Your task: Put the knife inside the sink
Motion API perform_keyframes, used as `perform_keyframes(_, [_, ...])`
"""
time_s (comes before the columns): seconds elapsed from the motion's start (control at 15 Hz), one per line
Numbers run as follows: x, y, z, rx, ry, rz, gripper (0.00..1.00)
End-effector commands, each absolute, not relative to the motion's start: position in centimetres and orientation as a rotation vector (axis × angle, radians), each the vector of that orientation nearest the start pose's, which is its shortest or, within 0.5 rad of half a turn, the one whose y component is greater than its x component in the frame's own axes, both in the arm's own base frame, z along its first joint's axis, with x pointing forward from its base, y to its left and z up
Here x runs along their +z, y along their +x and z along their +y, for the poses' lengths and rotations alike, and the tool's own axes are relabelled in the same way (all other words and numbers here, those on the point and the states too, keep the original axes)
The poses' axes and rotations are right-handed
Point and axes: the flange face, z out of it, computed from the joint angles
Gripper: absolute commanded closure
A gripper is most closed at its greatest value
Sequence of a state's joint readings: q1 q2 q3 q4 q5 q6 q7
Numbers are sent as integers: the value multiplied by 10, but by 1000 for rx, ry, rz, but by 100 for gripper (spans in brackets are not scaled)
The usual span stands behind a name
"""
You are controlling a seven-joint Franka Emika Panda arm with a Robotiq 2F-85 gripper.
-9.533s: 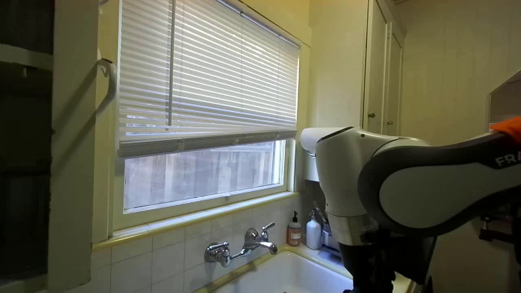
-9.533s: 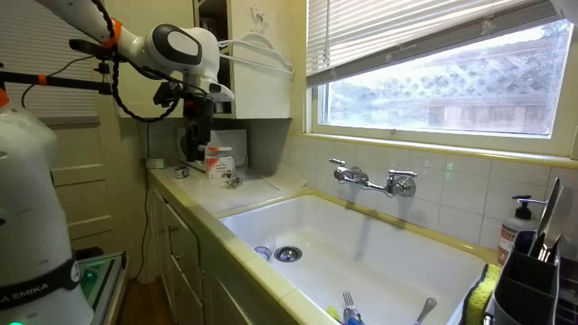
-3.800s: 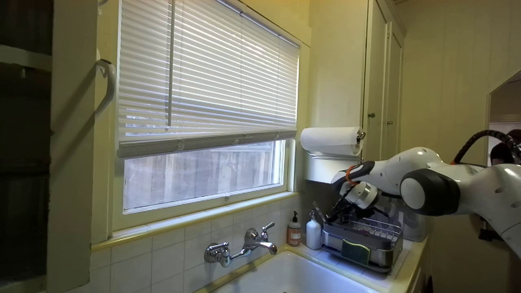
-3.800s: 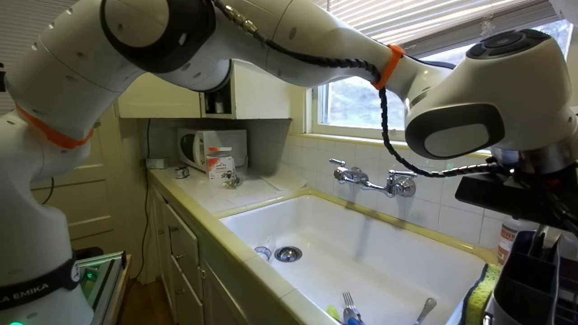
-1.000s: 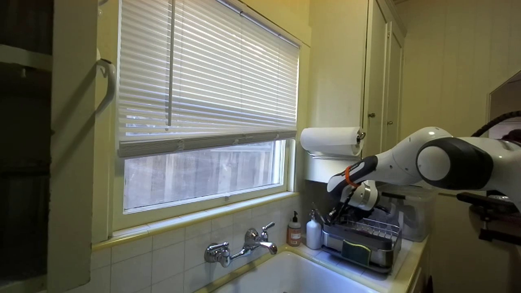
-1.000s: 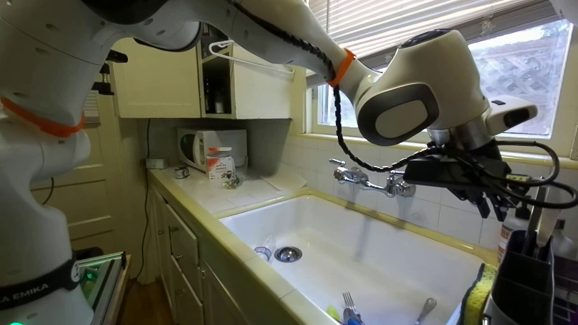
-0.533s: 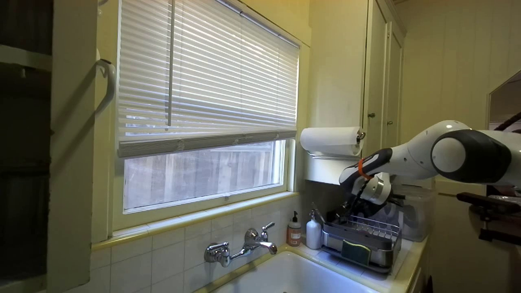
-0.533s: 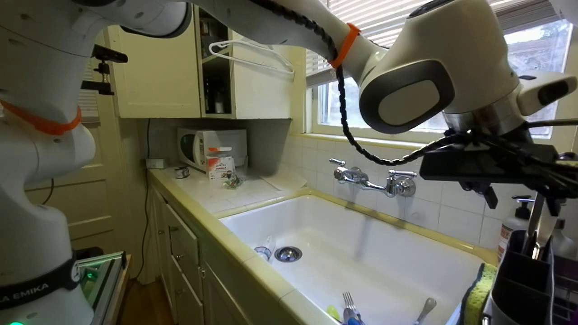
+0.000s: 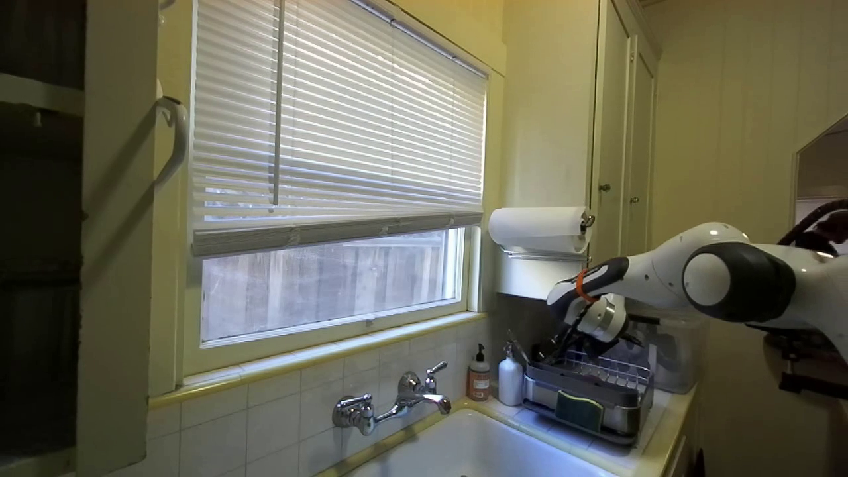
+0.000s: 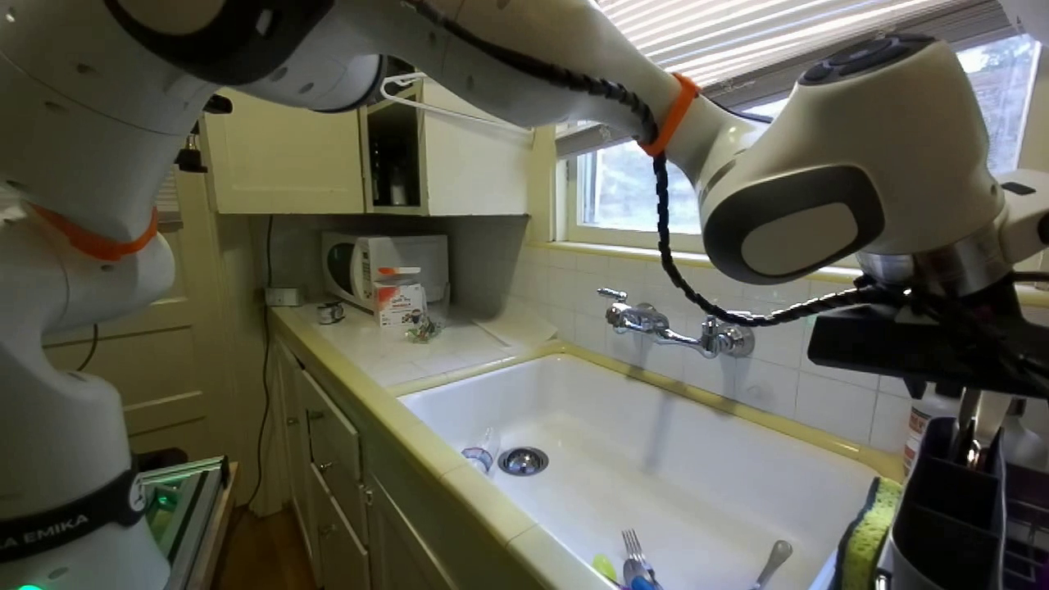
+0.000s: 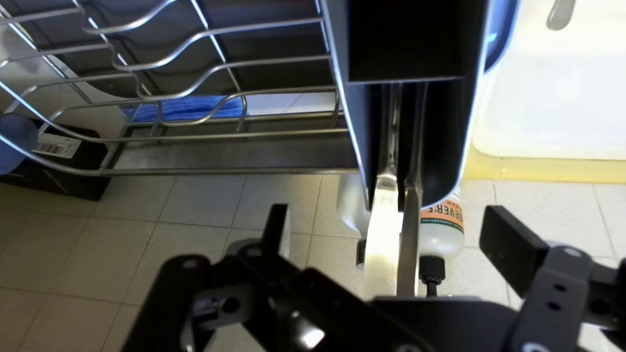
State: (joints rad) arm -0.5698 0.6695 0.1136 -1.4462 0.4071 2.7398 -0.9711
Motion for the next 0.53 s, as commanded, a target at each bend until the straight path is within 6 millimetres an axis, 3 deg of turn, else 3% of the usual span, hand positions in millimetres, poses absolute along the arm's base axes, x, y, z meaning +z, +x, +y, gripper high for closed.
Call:
perform_keyframes(0.0, [356, 702, -368, -1118, -3080, -147, 0])
perform_keyframes(0.2, [356, 720, -360, -1136, -3068, -121, 0])
perform_keyframes(0.27, [357, 724, -358, -1141, -3070, -110, 25])
perform_keyframes(0.33, [356, 728, -356, -1142, -3070, -98, 26])
perform_keyframes(0.47, [354, 733, -355, -1138, -3076, -88, 42])
